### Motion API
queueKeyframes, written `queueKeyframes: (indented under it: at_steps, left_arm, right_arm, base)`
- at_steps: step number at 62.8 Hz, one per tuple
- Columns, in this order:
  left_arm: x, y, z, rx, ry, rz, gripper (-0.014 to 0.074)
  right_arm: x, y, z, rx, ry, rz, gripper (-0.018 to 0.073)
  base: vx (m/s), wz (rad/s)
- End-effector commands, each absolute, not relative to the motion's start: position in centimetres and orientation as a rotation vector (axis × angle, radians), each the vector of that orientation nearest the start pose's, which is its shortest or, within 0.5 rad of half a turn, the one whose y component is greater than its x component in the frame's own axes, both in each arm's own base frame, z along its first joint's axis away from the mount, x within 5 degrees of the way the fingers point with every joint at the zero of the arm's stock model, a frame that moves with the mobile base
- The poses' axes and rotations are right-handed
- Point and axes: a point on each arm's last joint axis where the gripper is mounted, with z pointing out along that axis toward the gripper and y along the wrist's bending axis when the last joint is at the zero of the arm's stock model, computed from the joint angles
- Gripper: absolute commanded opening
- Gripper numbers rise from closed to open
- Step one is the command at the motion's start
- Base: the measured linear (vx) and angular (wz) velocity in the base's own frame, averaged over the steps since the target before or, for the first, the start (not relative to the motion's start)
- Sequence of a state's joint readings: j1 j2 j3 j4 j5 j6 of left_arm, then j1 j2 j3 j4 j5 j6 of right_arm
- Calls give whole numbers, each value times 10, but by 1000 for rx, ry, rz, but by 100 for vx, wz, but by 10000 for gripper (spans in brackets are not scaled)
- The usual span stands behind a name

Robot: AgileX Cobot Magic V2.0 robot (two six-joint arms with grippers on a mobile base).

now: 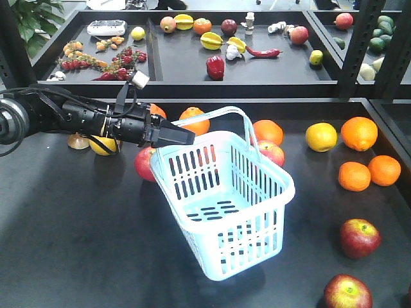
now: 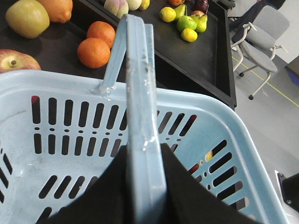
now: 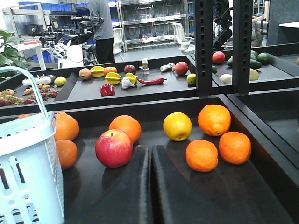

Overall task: Pick three apples into basket with both arms
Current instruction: 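Lower the basket with the left gripper onto the table among the fruit, then open the left gripper, release the handle and pull the arm back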

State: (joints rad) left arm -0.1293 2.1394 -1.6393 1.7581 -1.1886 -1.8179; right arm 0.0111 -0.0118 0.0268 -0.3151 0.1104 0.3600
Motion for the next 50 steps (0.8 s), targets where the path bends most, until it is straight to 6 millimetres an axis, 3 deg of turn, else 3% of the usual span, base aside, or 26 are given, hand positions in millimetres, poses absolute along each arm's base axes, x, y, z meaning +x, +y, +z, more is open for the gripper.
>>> queueKeyframes:
  at_steps: [1, 14, 23, 39, 50]
  left_arm:
    - [412, -142, 270, 1025, 1841, -1417, 146]
    - [412, -142, 270, 978, 1886, -1452, 382]
    - [412, -142, 270, 957, 1905, -1466, 492]
    - [406, -142, 286, 958, 1890, -1456, 517]
    - [392, -140, 320, 994, 1824, -1407, 514]
  right_arm:
    - [56, -1, 197, 22, 1538, 16, -5]
    - [56, -1, 197, 22, 1538, 16, -5]
    - [56, -1, 197, 22, 1538, 16, -5]
    - [56, -1, 197, 22, 1538, 16, -5]
    - [56, -1, 197, 22, 1538, 16, -5]
  base:
    - [0, 0]
    - [0, 0]
    - [0, 0]
    - [0, 0]
    - [0, 0]
